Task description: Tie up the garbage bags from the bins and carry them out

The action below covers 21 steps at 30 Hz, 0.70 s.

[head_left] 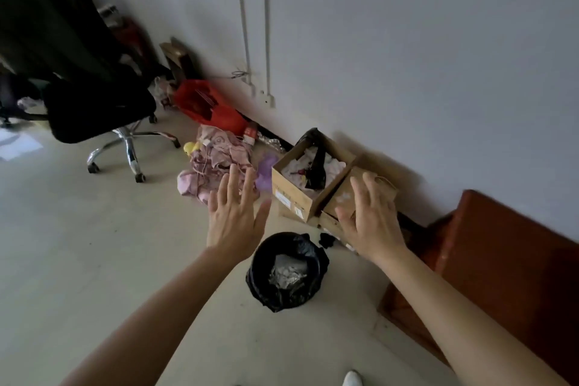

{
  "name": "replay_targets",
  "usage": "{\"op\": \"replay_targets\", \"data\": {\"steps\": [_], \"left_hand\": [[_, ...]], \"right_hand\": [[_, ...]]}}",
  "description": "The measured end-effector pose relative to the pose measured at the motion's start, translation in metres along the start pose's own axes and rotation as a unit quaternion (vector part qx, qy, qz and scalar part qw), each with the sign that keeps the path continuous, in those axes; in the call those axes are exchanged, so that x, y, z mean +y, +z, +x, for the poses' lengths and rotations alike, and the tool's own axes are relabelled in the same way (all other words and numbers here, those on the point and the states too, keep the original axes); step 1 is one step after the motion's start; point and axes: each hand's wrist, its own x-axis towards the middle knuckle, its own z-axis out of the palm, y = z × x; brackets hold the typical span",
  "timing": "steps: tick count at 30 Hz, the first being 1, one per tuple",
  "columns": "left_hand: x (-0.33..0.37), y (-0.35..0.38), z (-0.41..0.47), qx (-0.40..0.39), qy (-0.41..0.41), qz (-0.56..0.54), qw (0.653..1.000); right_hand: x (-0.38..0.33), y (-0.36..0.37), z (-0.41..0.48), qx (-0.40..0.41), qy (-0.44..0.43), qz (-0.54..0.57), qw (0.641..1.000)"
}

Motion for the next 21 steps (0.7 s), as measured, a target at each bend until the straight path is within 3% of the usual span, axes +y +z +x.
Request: {"op": "replay_targets", "data": {"steps": [5,12,15,19,21], "left_hand": [[-0.026,0.116,-0.011,-0.08,-0.059,-0.016,0.995],[-0.09,0.345,-0.045,-0.176,-0.202,-0.082,0.96],[-0.122,0.435,-0.062,-0.185,-0.321,-0.154,0.916],[-0.164,0.522,-0.082,-0.145,-0.487,-0.251,0.824],[-0.182,0.555,-0.088,-0.124,-0.501,-0.294,0.805]], "right_hand": [[0.029,0.113,0.0,-0.058,0.045,0.028,0.997],[0.104,0.345,-0.031,-0.152,0.141,0.108,0.972],[0.127,0.43,-0.044,-0.182,0.218,0.158,0.946],[0.148,0.517,-0.046,-0.189,0.328,0.254,0.89],[0.154,0.547,-0.042,-0.176,0.359,0.301,0.866]]}}
